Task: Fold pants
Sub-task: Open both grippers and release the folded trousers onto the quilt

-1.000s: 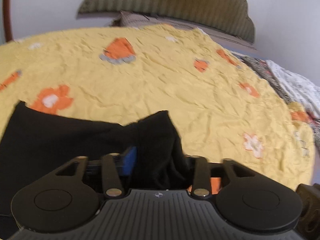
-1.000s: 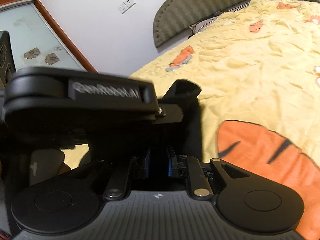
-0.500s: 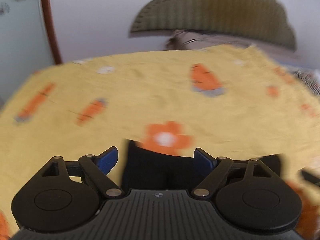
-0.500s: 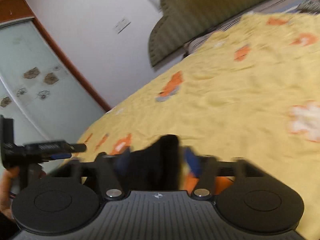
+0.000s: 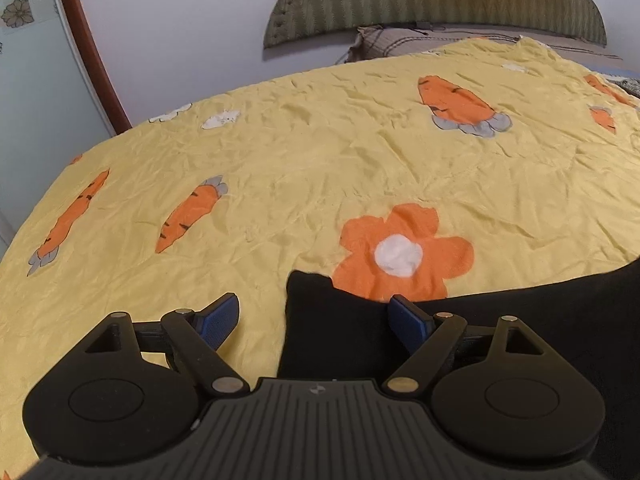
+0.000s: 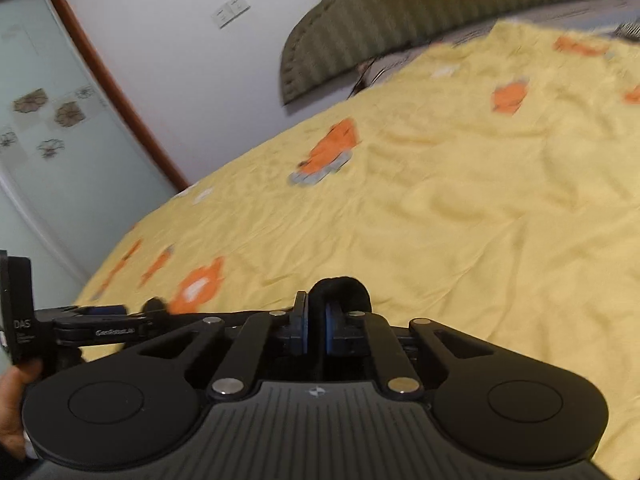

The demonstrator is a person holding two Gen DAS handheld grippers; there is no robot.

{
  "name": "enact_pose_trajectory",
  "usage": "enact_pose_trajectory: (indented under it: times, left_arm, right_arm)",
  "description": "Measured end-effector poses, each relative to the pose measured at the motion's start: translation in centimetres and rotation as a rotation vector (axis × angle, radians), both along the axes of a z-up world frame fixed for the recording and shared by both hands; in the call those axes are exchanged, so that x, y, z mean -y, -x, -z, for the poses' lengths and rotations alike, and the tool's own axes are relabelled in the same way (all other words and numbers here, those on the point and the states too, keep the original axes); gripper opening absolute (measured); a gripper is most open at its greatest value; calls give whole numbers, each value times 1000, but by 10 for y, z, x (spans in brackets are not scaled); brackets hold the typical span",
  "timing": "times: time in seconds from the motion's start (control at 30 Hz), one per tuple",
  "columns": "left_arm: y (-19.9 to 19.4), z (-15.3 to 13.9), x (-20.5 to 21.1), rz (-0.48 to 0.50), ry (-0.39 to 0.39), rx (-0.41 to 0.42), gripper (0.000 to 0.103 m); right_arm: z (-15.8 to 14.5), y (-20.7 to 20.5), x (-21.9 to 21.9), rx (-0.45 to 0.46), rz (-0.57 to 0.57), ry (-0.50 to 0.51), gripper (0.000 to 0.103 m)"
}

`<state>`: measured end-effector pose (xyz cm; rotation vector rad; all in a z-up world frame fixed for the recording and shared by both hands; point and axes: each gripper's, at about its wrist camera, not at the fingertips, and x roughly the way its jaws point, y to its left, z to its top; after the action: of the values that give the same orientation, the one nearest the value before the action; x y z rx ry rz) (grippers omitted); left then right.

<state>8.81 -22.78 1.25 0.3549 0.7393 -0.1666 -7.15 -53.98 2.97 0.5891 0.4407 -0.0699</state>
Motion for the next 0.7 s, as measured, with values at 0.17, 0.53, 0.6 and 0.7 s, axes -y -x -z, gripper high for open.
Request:
enact_pose_trajectory:
  times: [0.17,0.53,0.6,0.7]
  left_arm:
    - [7,-6,-4,-2,33,-14,83]
    - [105,-12,-22,130,113,-57,85]
    - [111,2,-19,134,81,-43,87]
    - [117,0,-20,120,97,-31,86]
  right_arm:
    - [4,2,1,-37,1,5,14]
    - [-19,99,-41,-11,-48,116,20]
    - [-12,103,-48,-34,-72,109,20]
    - [0,98,-55,-89,-89,136,21]
